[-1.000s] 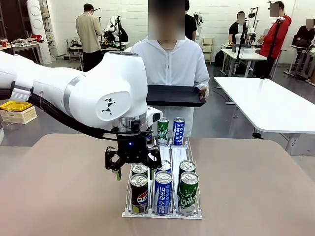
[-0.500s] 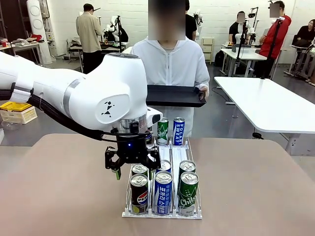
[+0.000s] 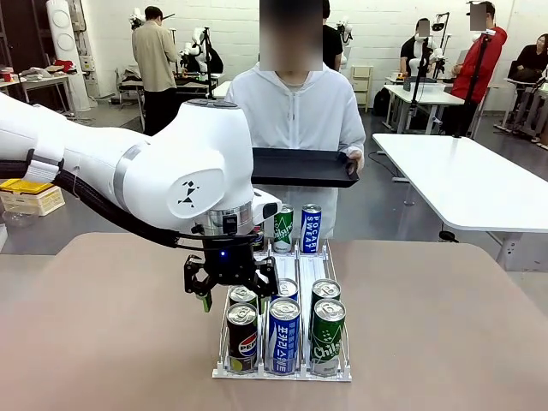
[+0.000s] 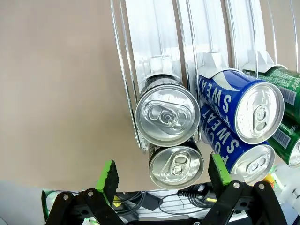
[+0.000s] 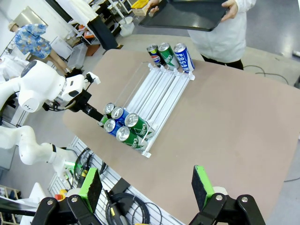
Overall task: Retrieve and hand over the desired beverage to the person.
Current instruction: Pick up a can of the same type that the person held from the Automatic Can Dispenser.
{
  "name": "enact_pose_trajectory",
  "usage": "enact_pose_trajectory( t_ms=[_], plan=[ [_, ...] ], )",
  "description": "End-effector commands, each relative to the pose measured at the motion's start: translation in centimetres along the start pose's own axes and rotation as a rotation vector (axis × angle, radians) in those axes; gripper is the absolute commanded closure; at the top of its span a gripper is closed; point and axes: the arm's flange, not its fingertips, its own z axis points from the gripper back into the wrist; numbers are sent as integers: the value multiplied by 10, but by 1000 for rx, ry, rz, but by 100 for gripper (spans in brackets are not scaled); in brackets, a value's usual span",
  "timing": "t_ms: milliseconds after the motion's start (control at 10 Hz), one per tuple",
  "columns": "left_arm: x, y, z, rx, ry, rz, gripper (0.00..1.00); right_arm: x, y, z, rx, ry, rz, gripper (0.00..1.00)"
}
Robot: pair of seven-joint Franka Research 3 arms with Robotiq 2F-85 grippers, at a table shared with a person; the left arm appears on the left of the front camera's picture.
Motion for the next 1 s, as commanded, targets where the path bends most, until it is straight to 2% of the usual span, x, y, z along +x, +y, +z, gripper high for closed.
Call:
enact_pose_trajectory(
  t_ms=[0, 900],
  plan=[
    [0, -1, -5, -1, -12, -16, 0, 2, -1, -1, 22, -7, 10, 0],
    [2, 0, -21, 10, 32, -15, 0, 2, -1, -1, 22, -7, 10, 0]
  ],
)
